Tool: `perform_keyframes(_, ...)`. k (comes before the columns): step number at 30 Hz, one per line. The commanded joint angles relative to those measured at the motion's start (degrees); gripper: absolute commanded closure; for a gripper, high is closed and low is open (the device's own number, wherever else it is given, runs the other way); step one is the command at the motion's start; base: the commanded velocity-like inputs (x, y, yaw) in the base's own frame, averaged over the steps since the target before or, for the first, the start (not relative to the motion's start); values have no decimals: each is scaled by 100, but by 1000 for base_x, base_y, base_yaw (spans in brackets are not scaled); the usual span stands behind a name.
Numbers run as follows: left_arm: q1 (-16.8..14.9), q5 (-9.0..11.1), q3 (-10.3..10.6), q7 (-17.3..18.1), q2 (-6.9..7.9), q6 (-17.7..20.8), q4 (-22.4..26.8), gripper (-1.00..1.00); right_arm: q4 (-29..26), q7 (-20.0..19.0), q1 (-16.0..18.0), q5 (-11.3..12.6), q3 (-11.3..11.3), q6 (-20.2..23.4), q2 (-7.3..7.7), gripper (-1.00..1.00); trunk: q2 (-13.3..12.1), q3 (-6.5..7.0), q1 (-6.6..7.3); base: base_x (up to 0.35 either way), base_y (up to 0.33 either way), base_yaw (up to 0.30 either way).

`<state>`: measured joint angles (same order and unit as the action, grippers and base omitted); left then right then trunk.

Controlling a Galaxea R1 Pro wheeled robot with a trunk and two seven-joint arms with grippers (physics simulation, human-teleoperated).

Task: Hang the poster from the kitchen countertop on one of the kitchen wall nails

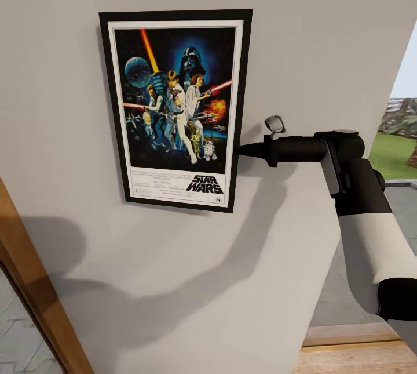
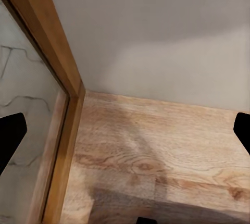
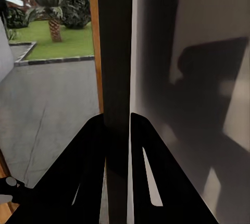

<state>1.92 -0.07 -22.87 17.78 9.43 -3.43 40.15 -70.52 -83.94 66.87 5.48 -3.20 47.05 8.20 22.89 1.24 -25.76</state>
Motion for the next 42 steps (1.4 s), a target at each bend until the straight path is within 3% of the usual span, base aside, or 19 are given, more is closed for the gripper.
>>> perform_keyframes(1, 1, -1, -16, 33, -2, -8, 2, -100, 3, -8, 2, 41, -12, 76, 6, 100, 3, -1, -2, 0, 6, 0)
perform_keyframes(42, 1, -1, -16, 33, -2, -8, 2, -100, 3, -8, 2, 41, -5, 76, 6, 100, 3, -1, -2, 0, 0, 0)
